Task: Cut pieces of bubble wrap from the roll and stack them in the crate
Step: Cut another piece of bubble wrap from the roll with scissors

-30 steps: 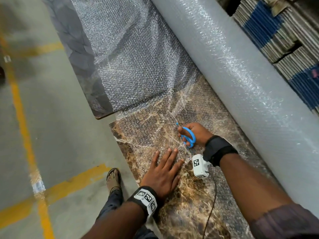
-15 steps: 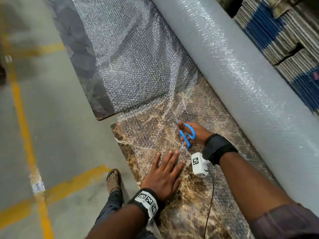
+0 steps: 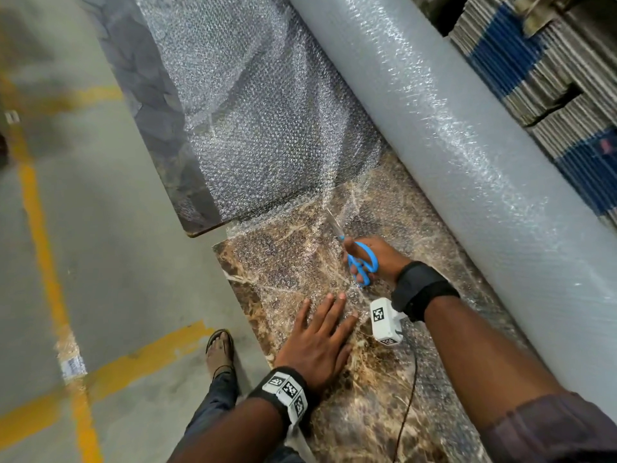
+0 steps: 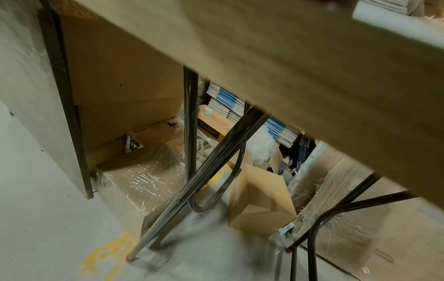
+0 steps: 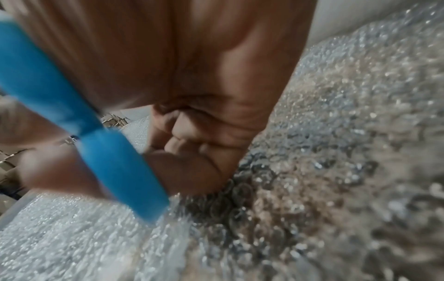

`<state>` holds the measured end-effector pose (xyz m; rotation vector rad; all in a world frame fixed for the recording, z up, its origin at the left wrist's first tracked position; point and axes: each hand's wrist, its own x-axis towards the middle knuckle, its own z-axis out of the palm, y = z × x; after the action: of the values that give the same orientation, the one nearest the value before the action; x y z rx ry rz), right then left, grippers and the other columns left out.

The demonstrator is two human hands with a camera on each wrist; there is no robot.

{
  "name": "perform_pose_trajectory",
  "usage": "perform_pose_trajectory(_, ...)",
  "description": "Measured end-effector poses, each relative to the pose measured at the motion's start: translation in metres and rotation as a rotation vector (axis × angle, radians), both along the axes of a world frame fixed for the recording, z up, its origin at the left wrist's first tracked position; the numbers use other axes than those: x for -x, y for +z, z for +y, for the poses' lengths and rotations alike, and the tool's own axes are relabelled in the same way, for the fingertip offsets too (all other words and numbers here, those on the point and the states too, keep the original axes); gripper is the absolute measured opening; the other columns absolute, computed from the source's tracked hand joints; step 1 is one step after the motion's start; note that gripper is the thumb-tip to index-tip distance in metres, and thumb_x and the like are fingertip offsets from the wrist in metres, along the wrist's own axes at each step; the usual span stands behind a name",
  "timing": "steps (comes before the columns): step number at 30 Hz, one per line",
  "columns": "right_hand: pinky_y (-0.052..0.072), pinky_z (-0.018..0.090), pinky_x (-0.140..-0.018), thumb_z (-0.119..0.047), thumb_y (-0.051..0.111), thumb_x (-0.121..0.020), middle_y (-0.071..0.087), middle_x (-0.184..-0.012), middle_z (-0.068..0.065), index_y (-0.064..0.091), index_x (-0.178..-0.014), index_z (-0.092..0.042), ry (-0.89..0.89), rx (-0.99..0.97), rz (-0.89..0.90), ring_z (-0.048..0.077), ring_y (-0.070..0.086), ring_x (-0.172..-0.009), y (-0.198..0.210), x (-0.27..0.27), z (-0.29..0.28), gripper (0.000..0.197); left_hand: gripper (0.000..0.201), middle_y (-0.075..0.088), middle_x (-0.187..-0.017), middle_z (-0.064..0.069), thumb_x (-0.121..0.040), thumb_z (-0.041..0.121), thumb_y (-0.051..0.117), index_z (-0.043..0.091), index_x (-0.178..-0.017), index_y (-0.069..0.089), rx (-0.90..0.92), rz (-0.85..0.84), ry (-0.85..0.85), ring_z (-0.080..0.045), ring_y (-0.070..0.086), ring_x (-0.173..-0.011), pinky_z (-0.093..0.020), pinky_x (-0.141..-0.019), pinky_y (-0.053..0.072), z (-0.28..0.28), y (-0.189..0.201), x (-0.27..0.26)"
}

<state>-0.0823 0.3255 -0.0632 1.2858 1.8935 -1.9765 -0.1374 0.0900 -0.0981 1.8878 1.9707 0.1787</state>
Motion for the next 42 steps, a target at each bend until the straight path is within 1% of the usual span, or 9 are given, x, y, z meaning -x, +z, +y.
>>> perform_pose_trajectory(6, 0.050, 0.030, -0.053, -0.080, 0.069, -0.059, 0.060, -0.068, 0.016, 0.060, -0.083, -0.002, 0.023, 0.046, -0.052, 0.024, 0.058, -0.055, 0.022, -0.019, -0.014, 0.082, 0.055, 0.017, -0.162, -0.006, -0.100, 0.051, 0.031, 0.031, -0.151, 0.030, 0.069, -0.017, 0.001, -0.026, 0.011, -0.150, -0.057, -0.116, 0.009, 0.001, 0.004, -0.001)
perform_pose_trajectory(10, 0.049, 0.030, -0.052, -0.057, 0.076, -0.076, 0.060, -0.056, 0.008, 0.062, -0.065, -0.012, -0.095, -0.084, -0.072, 0.020, 0.060, -0.048, 0.027, -0.031, -0.041, 0.047, 0.060, -0.005, -0.164, -0.004, -0.097, 0.049, 0.030, 0.038, -0.153, 0.009, 0.110, -0.138, -0.015, -0.024, 0.005, -0.150, -0.051, -0.119, 0.001, 0.008, 0.029, 0.005)
perform_pose_trajectory(13, 0.045, 0.026, -0.060, -0.048, 0.081, -0.076, 0.063, -0.057, -0.011, 0.070, -0.067, -0.025, -0.226, -0.328, -0.122, 0.004, 0.059, -0.055, 0.030, -0.034, -0.071, 0.026, 0.055, 0.007, -0.163, 0.003, -0.096, 0.048, 0.032, 0.036, -0.149, 0.023, 0.091, -0.320, -0.035, -0.019, 0.032, -0.140, -0.041, -0.116, 0.026, 0.010, 0.050, 0.022)
perform_pose_trajectory(16, 0.048, 0.024, -0.067, -0.048, 0.083, -0.073, 0.072, -0.081, -0.008, 0.073, -0.092, -0.023, -0.400, -0.510, -0.221, 0.010, 0.066, -0.075, 0.026, -0.030, -0.102, 0.032, 0.044, 0.040, -0.147, 0.000, -0.094, 0.040, 0.038, 0.024, -0.132, 0.053, 0.063, -0.462, 0.028, -0.019, 0.052, -0.124, -0.035, -0.105, 0.043, 0.010, 0.057, 0.060)
perform_pose_trajectory(22, 0.033, 0.028, -0.062, -0.022, 0.065, -0.086, 0.070, -0.096, 0.014, 0.068, -0.103, -0.016, -0.419, -0.615, -0.365, 0.037, 0.064, -0.093, 0.028, -0.015, -0.140, 0.018, 0.036, 0.050, -0.137, 0.000, -0.088, 0.013, 0.058, 0.026, -0.122, 0.059, -0.011, -0.195, 0.024, -0.022, 0.053, -0.120, -0.037, -0.104, 0.044, 0.036, 0.057, 0.158)
perform_pose_trajectory(25, 0.037, 0.034, -0.060, -0.020, 0.071, -0.077, 0.067, -0.086, 0.014, 0.065, -0.088, -0.014, -0.470, -0.664, -0.429, 0.038, 0.064, -0.084, 0.015, -0.008, -0.156, 0.014, 0.053, 0.042, -0.149, -0.003, -0.082, 0.022, 0.060, 0.028, -0.134, 0.050, 0.046, -0.055, -0.083, -0.028, 0.046, -0.131, -0.046, -0.106, 0.042, 0.062, 0.052, 0.204)
perform_pose_trajectory(32, 0.052, 0.041, -0.079, -0.017, 0.069, -0.067, 0.063, -0.105, 0.011, 0.064, -0.116, -0.021, -0.628, -0.740, -0.640, 0.035, 0.061, -0.096, 0.000, 0.014, -0.197, 0.049, 0.068, 0.044, -0.146, -0.004, -0.076, 0.053, 0.060, 0.030, -0.138, 0.040, 0.113, 0.015, -0.544, -0.031, 0.051, -0.123, -0.049, -0.096, 0.047, 0.075, 0.040, 0.281)
perform_pose_trajectory(37, 0.050, 0.038, -0.083, -0.011, 0.071, -0.075, 0.060, -0.114, 0.015, 0.062, -0.125, -0.017, -0.851, -0.703, -0.725, 0.036, 0.058, -0.104, 0.016, 0.060, -0.223, 0.052, 0.030, 0.060, -0.117, -0.001, -0.093, 0.032, 0.047, 0.023, -0.118, 0.061, 0.084, -0.242, -0.544, -0.025, 0.061, -0.104, -0.033, -0.088, 0.048, 0.074, 0.043, 0.326)
perform_pose_trajectory(42, 0.055, 0.033, -0.070, -0.013, 0.080, -0.075, 0.064, -0.079, -0.001, 0.067, -0.097, -0.020, -1.140, -0.622, -0.452, 0.018, 0.061, -0.072, 0.020, 0.125, -0.233, 0.027, 0.017, 0.068, -0.068, 0.000, -0.097, 0.026, 0.053, 0.016, -0.090, 0.065, 0.311, -0.270, -0.263, -0.016, 0.068, -0.065, -0.026, -0.059, 0.048, 0.074, 0.058, 0.347)
